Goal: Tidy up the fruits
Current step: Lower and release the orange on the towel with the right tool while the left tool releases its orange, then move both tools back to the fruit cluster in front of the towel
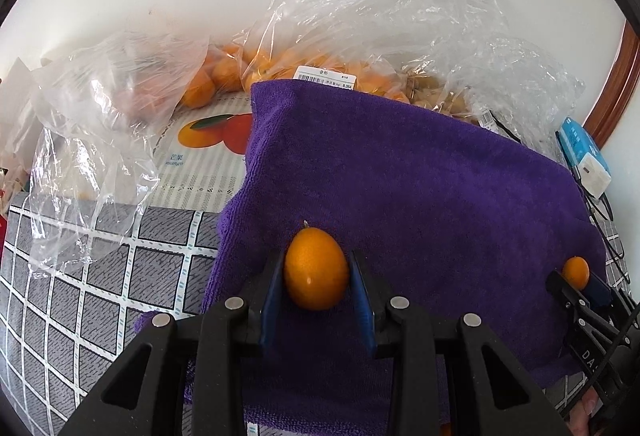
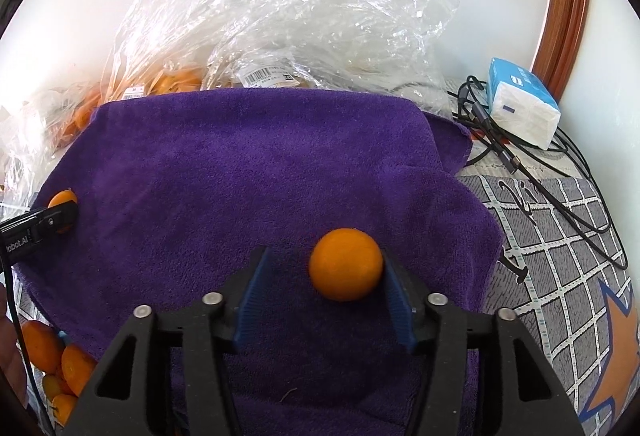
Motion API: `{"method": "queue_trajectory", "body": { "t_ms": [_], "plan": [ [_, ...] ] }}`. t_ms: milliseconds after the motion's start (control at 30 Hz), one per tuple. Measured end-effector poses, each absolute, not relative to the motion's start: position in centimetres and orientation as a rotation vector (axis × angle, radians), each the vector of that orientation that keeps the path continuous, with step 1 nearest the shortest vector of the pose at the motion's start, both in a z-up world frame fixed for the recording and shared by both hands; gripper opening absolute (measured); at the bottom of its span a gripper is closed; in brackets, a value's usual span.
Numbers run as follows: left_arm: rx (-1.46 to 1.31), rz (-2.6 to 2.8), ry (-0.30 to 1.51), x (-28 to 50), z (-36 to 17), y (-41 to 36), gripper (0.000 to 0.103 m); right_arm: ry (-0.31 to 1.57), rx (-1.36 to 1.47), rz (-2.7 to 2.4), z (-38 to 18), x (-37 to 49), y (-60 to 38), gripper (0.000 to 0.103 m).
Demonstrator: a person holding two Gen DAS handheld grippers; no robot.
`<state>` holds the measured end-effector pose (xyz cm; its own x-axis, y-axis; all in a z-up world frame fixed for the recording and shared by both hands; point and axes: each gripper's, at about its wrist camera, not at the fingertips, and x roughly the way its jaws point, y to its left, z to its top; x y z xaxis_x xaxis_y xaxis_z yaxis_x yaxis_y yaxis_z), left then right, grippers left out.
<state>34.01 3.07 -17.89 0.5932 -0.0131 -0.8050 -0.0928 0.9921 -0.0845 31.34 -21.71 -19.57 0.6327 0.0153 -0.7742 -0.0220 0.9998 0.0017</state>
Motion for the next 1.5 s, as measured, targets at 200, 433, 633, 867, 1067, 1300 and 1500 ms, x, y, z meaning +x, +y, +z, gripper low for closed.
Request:
{"method": "queue_trajectory", "body": {
  "t_ms": [200,433,633,867,1067,1300,1500],
  "plan": [
    [-0.086,0.05,0.899,33.5,-16.7,2.7,0.052,0.818,-0.022,0.027,-17.2,30.2,-21.0,0.07],
    [-0.095,0.039,0.798,31.1,-12.6,2.7,0.052,0.738,-0.025,0.033,-13.0,27.1,-20.7,0.083],
    [-0.097,0.038,0.735,27.9,-10.2,3.5,0.052,0.732,0.025,0.045,-11.3,24.0,-21.8,0.083],
    [-0.061,0.073,0.728,23.5,-10.9,5.4,0.052,0.713,0.106,0.006,-11.6,20.6,-22.9,0.083],
    [-0.093,0.133,0.772,20.2,-13.3,7.7,0.052,0.739,0.114,0.053,-12.1,18.1,-22.7,0.083],
    [-0.126,0.149,0.809,16.4,-16.2,9.0,0.052,0.827,0.089,0.17,-14.8,15.9,-21.3,0.079],
    [-0.193,0.162,0.813,14.8,-18.1,10.2,0.052,0.853,0.056,0.168,-17.1,15.2,-20.0,0.068]
  ]
}}
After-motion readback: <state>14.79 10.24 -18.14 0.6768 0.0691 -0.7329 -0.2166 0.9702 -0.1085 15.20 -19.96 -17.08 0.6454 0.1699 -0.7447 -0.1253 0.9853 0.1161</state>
